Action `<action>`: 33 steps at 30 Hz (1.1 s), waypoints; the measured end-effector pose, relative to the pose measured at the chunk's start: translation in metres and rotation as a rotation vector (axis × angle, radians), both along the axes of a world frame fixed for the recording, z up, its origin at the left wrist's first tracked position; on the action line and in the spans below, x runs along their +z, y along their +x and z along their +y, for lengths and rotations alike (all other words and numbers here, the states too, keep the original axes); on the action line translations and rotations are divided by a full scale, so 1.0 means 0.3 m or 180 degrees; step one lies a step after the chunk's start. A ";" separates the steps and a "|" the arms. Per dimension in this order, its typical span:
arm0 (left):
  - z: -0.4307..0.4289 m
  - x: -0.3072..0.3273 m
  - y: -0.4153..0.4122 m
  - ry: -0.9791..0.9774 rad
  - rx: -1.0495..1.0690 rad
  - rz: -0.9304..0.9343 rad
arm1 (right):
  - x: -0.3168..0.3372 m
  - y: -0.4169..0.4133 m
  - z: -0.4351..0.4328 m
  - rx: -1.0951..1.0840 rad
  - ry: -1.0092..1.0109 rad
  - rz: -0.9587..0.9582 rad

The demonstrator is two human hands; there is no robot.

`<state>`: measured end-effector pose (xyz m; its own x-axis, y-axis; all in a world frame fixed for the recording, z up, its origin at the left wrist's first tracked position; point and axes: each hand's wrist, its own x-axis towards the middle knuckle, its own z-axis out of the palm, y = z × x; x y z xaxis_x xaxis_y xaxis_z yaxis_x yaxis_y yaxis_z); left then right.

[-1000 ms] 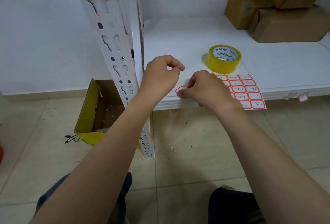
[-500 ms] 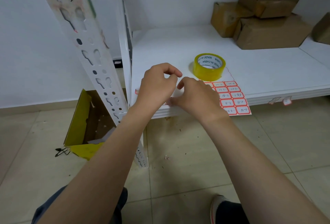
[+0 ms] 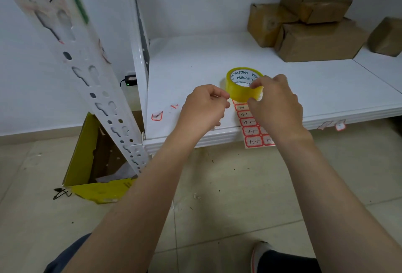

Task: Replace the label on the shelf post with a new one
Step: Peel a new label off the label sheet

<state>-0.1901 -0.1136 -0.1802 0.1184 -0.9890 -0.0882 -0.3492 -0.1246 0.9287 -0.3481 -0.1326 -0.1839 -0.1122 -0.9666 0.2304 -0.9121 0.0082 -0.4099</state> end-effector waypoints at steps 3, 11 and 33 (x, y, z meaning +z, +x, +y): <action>0.010 0.011 -0.008 0.0448 -0.0231 0.0060 | -0.016 -0.030 -0.020 -0.0116 0.0233 0.0058; 0.049 0.008 -0.084 0.1242 -0.1077 -0.0190 | -0.034 -0.035 -0.006 0.0271 0.0366 0.0224; 0.092 -0.044 -0.091 0.1926 -0.1946 -0.1110 | -0.001 -0.057 0.016 0.0197 0.0795 -0.0093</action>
